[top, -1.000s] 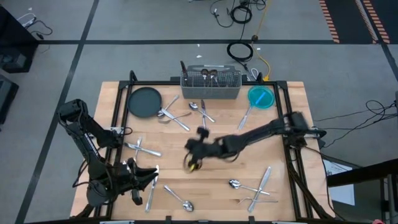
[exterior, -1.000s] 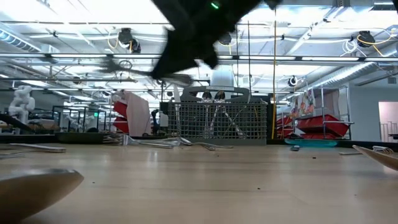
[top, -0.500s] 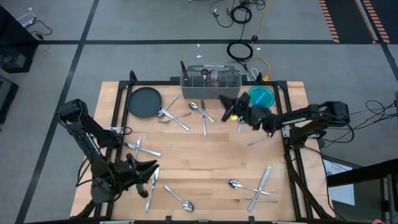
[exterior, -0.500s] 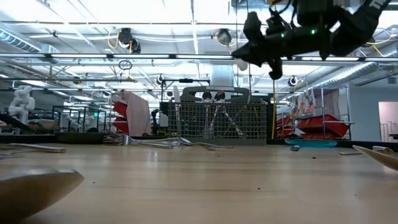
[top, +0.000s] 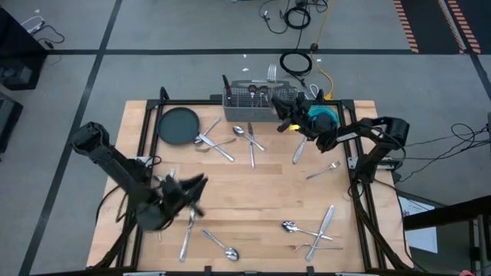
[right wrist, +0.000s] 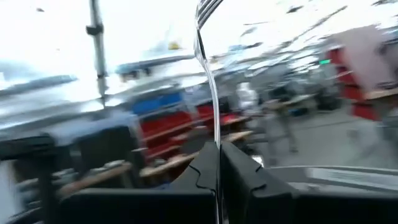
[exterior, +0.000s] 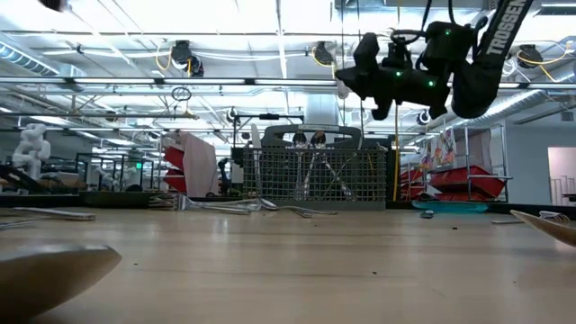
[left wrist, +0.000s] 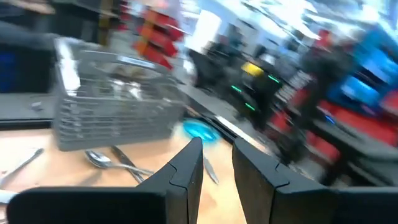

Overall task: Sort silverware
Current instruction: Put the fork into the silverware basket

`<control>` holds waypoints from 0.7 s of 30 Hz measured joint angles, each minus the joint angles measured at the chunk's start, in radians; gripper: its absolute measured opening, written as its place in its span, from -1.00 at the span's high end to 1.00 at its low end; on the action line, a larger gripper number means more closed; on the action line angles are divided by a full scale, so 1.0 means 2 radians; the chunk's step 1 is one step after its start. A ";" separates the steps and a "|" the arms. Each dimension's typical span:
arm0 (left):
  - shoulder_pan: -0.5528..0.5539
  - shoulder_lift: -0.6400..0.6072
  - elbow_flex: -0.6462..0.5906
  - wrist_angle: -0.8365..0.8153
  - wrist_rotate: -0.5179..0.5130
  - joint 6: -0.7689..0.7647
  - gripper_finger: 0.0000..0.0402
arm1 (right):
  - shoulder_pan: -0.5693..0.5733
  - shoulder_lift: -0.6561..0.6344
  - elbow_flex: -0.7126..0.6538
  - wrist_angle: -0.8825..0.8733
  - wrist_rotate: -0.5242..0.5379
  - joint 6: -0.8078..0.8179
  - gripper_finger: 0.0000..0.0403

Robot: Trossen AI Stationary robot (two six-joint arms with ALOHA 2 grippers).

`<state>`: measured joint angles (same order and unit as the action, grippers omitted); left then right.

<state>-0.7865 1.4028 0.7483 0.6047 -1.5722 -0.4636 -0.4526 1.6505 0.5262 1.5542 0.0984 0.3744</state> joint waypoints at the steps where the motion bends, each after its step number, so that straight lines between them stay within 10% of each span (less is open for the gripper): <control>1: 0.024 -0.003 0.000 0.013 0.003 0.000 0.54 | 0.000 0.000 0.000 -0.002 -0.015 0.005 1.00; 4: 0.116 -0.019 0.000 0.049 0.093 0.003 0.54 | 0.010 -0.003 0.000 -0.019 -0.049 0.013 1.00; 8: 0.262 -0.025 0.000 0.146 0.365 0.074 0.54 | 0.015 -0.010 0.000 -0.019 -0.067 0.013 1.00; 21: 0.576 0.062 0.061 0.095 0.817 -0.053 0.54 | 0.001 -0.029 0.000 -0.050 -0.117 0.019 1.00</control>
<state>0.3654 1.5265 0.8701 0.7943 0.0613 -0.5688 -0.4507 1.5925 0.5255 1.4546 -0.1349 0.4114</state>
